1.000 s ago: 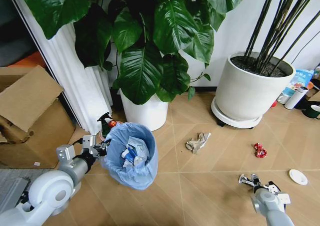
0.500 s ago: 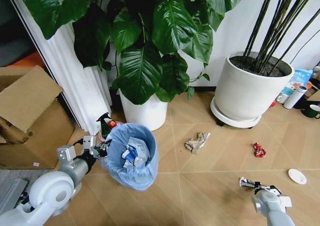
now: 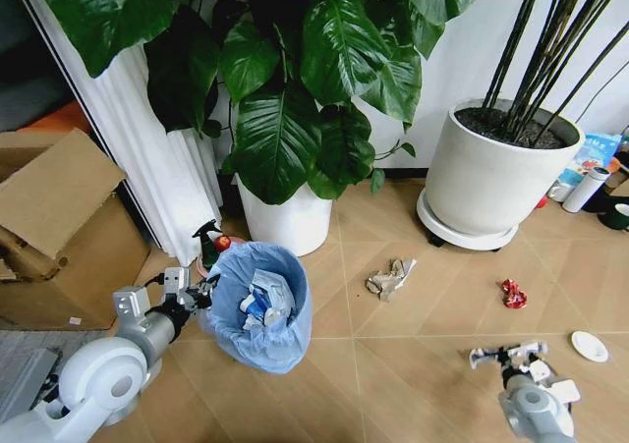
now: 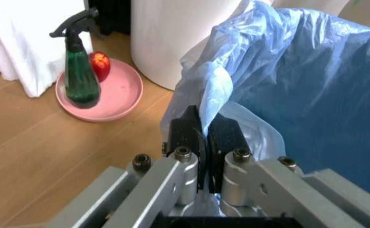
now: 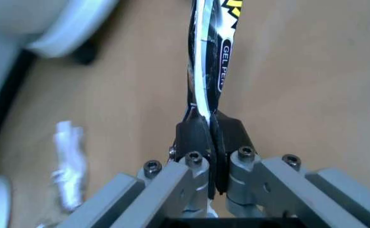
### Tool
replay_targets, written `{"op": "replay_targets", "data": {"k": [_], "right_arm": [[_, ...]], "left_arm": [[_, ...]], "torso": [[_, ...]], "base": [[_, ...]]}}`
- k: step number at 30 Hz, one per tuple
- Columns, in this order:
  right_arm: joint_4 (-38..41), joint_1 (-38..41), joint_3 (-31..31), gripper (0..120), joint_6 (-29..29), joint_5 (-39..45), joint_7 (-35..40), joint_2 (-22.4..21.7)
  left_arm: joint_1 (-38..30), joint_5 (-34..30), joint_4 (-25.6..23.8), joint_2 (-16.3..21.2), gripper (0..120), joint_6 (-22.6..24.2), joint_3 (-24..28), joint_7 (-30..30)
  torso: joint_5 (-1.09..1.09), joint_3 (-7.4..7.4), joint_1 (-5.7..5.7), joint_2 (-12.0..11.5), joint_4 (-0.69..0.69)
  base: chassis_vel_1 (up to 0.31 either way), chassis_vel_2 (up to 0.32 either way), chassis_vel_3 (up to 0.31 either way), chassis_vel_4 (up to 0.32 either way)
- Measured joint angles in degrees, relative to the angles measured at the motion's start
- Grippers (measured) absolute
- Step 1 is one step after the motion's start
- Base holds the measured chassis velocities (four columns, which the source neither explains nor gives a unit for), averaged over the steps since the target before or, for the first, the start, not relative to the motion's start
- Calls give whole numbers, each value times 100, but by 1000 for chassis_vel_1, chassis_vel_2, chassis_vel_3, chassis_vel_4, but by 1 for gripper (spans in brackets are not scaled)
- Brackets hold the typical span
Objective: Pick up the trash bin and place the garbage on the floor into it.
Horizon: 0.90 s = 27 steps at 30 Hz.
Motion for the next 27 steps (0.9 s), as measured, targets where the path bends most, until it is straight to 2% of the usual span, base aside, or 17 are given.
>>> {"op": "replay_targets", "data": {"k": [1, 2, 4, 5, 8, 10, 12, 14, 15, 17, 18, 20, 25, 27], "right_arm": [[0, 0, 0, 0, 0, 0, 0, 0], [475, -237, -78, 0, 128, -412, -338, -312], [1052, -508, -152, 0, 340, -838, -818, -674], [1052, -508, -152, 0, 340, -838, -818, -674], [1724, -708, -263, 0, 626, -1275, -1447, -1123], [1836, -726, -290, 0, 676, -1332, -1568, -1202], [2198, -719, -481, 0, 925, -1674, -2204, -1579], [2293, -305, -1040, 0, 1333, -2128, -3150, -2054], [2293, -305, -1040, 0, 1333, -2128, -3150, -2054], [2182, 267, -1602, 0, 1567, -2287, -3748, -2348], [2182, 267, -1602, 0, 1567, -2287, -3748, -2348], [2008, 871, -2073, 0, 1719, -2343, -4409, -2575], [1584, 2008, -3145, 0, 1909, -2278, -5405, -2601], [1438, 2390, -3553, 0, 1950, -2193, -5736, -2502]], "left_arm": [[0, 0, 0, 0, 0, 0, 0, 0], [-2, 0, 0, 29, 0, 0, 13, -14], [-16, 0, 3, 82, 0, 2, 47, -23], [-16, 0, 3, 82, 0, 2, 47, -23], [-33, -2, 15, 138, 0, 6, 86, -30], [-37, -3, 15, 149, 0, 7, 92, -30], [-43, -8, 15, 194, 0, 14, 121, -30], [-52, -11, 27, 262, 0, 19, 161, -22], [-52, -11, 27, 262, 0, 19, 161, -22], [-62, -39, 43, 321, 0, 23, 199, -12], [-62, -39, 43, 321, 0, 23, 199, -12], [-233, -80, 134, 431, 0, 24, 376, 32], [-406, -171, 213, 596, 0, 23, 519, 127], [-421, -218, 213, 629, 0, 23, 516, 138]], "torso": [[0, 0, 0, 0, 0], [-8, 0, 0, 0, 0], [-6, -1, 0, 1, 0], [-6, -1, 0, 1, 0], [-11, -1, -1, 1, 0], [-11, -1, -1, 1, 0], [-9, -1, -1, 2, 0], [-10, -2, -1, 2, -1], [-10, -2, -1, 2, -1], [-7, -1, -1, 2, 1], [-7, -1, -1, 2, 1], [-10, -1, -1, 2, 3], [-6, -1, 0, 2, -1], [-12, -1, -1, 3, 0]], "base": [[0, 0, 0, 0], [0, 0, 0, 0], [0, 0, 0, 0], [0, 0, 0, 0], [0, 0, 0, 0], [0, 0, 0, 0], [0, 0, 0, 0], [0, 0, 0, 0], [0, 0, 0, 0], [0, 0, 0, 0], [0, 0, 0, 0], [0, 0, 0, 0], [0, 0, 0, 0], [0, 0, 0, 0]]}}
